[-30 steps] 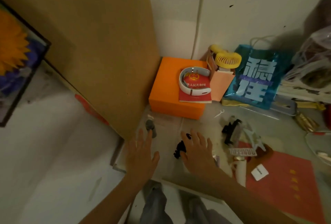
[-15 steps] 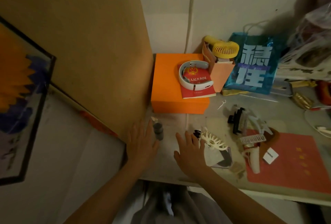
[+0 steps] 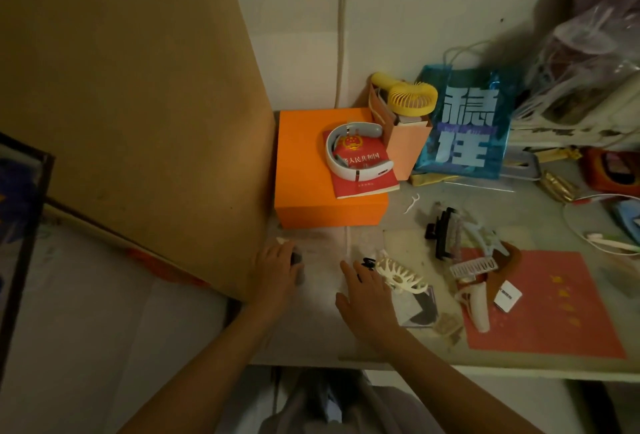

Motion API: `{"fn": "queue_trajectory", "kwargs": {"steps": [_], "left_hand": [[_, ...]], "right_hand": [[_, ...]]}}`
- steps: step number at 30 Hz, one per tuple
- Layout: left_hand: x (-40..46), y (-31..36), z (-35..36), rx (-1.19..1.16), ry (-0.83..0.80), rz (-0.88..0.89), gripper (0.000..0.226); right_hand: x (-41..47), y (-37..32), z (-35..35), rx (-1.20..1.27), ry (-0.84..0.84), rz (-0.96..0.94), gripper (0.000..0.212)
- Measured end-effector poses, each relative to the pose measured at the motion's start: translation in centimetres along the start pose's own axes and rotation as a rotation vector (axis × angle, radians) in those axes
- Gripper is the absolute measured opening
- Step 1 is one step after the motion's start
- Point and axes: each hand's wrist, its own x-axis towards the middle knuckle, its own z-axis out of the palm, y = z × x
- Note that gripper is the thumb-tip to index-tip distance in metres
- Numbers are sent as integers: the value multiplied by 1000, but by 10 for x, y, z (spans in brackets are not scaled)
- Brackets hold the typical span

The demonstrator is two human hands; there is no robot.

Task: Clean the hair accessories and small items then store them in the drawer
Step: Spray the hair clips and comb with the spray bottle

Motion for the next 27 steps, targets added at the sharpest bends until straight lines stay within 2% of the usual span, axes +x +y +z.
{"fn": "queue_trajectory", "kwargs": {"steps": [3,5,8,11,20,27], "left_hand": [[3,3,-7,-202,29,-28,27],[4,10,-17,-302,40,-8,28],[6,20,-29,-352,68,72,27],[11,29,-44,-434,71,110,16],[21,50,-78,-641,-121,150,20],[22,63,-98,-751,-154,190,22]], "right_hand": [[0,1,-2,149,4,-26,62],[1,1,-4,249,-2,-48,63],[3,-1,-8,323,7,-72,65],[5,-4,-15,353,65,-108,66],[-2,-19,-43,636,236,-306,57],[-9,-31,-57,755,332,-402,58]]}}
